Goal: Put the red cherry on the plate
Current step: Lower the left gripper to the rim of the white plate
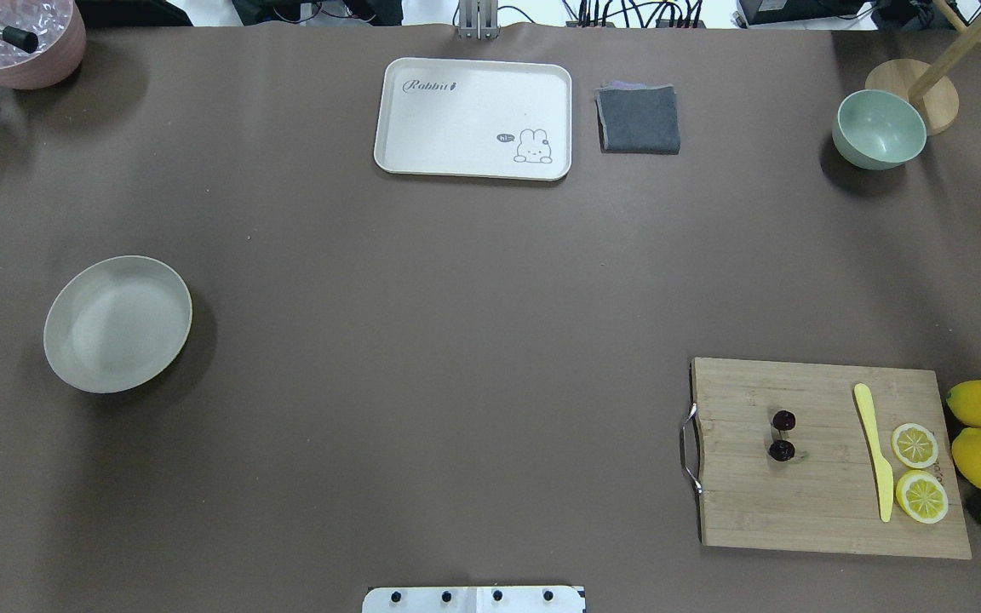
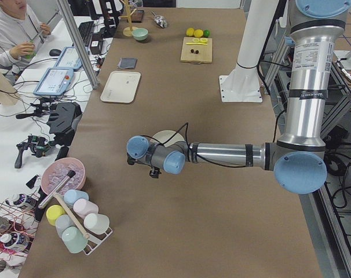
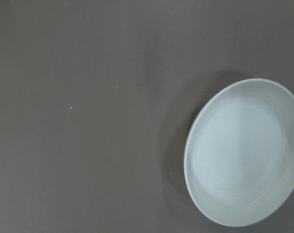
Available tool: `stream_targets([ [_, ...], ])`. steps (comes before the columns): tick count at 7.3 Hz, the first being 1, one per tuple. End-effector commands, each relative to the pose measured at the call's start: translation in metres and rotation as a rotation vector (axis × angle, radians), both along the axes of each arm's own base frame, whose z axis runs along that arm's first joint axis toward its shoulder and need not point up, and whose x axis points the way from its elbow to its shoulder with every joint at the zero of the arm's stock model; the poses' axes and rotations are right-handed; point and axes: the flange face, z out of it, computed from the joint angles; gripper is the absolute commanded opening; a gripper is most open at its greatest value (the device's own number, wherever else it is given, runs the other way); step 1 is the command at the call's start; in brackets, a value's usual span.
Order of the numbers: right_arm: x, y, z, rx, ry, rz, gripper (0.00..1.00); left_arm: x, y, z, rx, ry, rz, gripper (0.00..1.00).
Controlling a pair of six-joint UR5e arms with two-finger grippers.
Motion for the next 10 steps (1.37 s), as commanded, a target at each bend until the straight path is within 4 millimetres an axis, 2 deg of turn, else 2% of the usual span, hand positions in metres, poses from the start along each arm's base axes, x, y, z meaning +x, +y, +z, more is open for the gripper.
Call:
stream_targets([
  [1,-0.003,-0.001,0.001,0.000,0.002,-0.006,1.00,0.043,-0.007,-0.009,-0.011,-0.009,-0.033,0.97],
  [2,-0.005,-0.001,0.002,-0.003,0.002,-0.009,1.00,0.053,-0.016,-0.023,-0.012,-0.013,-0.045,0.97],
  [3,-0.006,-0.001,0.003,-0.006,0.003,-0.010,1.00,0.066,-0.014,-0.026,-0.010,-0.014,-0.026,0.97],
  [6,-0.007,-0.001,0.002,-0.004,0.002,-0.011,1.00,0.077,-0.014,-0.026,0.000,-0.016,-0.010,0.95],
  [8,-0.007,-0.001,0.002,-0.005,0.002,-0.010,1.00,0.074,-0.007,-0.006,0.040,0.005,-0.015,0.94],
  [10,-0.008,-0.001,0.002,-0.005,0.000,-0.012,1.00,0.073,-0.005,-0.004,0.055,-0.005,-0.034,0.89],
])
